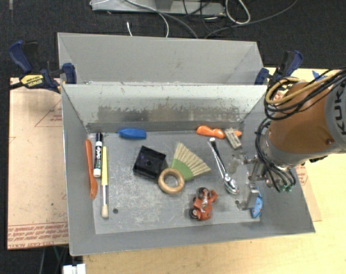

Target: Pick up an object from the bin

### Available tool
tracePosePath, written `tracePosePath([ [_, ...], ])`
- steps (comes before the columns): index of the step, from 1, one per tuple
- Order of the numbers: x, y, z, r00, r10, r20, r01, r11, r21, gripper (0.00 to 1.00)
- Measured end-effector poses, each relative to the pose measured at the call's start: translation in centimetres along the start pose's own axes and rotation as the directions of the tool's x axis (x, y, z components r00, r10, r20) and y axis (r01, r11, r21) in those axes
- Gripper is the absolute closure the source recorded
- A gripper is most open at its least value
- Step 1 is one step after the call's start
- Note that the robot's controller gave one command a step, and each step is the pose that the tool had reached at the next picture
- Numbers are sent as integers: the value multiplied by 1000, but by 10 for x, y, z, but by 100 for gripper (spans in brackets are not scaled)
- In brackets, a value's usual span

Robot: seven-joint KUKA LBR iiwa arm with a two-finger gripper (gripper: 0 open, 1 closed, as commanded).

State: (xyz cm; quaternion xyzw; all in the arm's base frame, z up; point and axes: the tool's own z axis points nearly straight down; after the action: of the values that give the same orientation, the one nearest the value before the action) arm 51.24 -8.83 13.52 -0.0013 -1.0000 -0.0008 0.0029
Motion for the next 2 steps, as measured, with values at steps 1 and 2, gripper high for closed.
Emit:
tracePosePath([
  [1,-2,0,-3,1000,-3,6,3,1000,1,0],
  [2,15,54,53,970,-242,8,242,970,2,0],
])
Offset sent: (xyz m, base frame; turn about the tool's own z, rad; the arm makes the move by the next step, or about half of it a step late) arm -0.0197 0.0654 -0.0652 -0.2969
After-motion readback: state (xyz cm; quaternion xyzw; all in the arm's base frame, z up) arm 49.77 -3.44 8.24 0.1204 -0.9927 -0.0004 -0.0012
